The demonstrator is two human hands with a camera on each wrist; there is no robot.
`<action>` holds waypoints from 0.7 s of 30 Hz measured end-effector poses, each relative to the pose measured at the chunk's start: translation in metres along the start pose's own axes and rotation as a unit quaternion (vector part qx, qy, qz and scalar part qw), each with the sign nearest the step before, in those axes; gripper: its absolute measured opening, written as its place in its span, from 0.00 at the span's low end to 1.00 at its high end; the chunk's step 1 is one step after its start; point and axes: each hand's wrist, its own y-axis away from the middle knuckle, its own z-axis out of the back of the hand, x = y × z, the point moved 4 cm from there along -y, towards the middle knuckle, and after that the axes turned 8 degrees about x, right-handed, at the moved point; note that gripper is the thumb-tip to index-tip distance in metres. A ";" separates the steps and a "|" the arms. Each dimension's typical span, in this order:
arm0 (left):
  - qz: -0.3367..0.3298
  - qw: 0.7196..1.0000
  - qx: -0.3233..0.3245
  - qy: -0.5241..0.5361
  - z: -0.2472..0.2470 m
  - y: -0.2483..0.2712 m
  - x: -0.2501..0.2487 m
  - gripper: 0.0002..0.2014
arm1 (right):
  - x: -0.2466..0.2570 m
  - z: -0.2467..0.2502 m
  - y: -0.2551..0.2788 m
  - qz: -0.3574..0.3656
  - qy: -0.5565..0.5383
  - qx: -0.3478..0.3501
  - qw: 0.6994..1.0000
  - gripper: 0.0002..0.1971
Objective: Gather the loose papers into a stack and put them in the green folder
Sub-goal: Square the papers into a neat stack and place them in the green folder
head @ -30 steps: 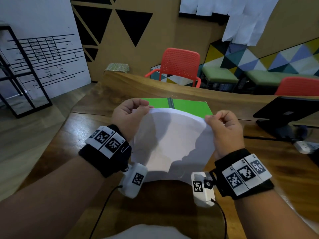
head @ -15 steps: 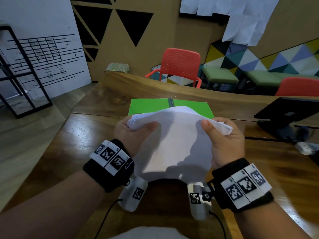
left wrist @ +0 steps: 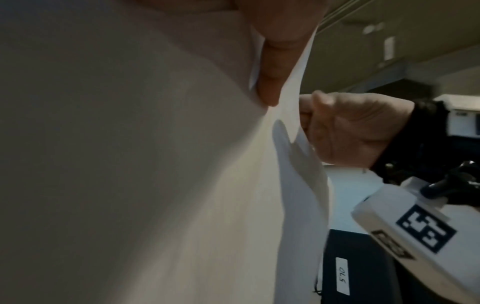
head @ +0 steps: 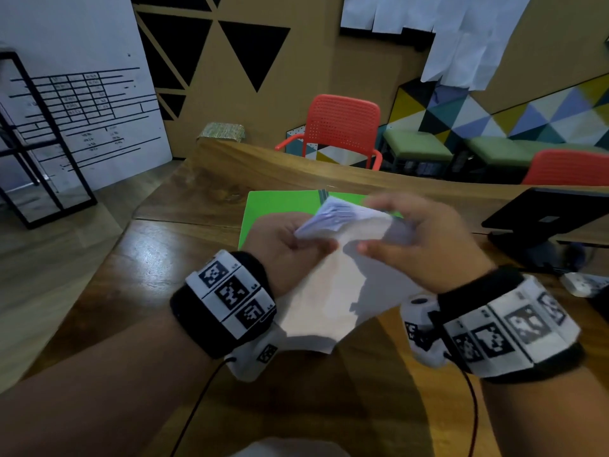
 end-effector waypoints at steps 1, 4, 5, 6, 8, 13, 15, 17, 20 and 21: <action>-0.018 1.000 0.022 -0.014 -0.001 -0.001 -0.006 0.04 | -0.002 -0.007 -0.002 0.000 0.019 0.024 1.000 0.09; 0.016 0.992 0.088 -0.086 -0.001 -0.005 0.008 0.15 | -0.013 -0.011 0.001 0.005 0.012 -0.028 1.000 0.08; 0.068 0.982 0.108 -0.139 0.004 -0.006 0.023 0.17 | -0.016 -0.006 0.005 0.007 -0.044 -0.051 0.998 0.07; 0.131 0.967 0.121 -0.182 0.013 -0.006 0.042 0.18 | -0.021 -0.001 0.010 0.005 -0.116 -0.071 0.991 0.09; 0.230 0.945 0.127 -0.194 0.036 -0.001 0.078 0.18 | -0.036 0.009 0.018 -0.012 -0.244 -0.098 0.965 0.12; 0.264 0.944 0.010 0.197 0.059 0.002 0.117 0.29 | -0.068 0.000 0.032 -0.069 -0.402 -0.158 0.899 0.04; 0.210 0.952 -0.038 0.217 0.053 0.006 0.100 0.14 | -0.077 -0.018 0.034 -0.106 -0.428 -0.198 0.876 0.07; 0.223 0.958 -0.083 0.159 0.043 -0.001 0.091 0.09 | -0.083 -0.038 0.035 -0.137 -0.417 -0.229 0.869 0.11; 0.321 0.916 -0.062 0.233 0.016 0.023 0.101 0.12 | -0.097 -0.065 0.040 -0.181 -0.413 -0.258 0.854 0.11; 0.320 0.924 -0.074 0.197 0.012 0.028 0.104 0.12 | -0.104 -0.073 0.043 -0.199 -0.408 -0.263 0.851 0.10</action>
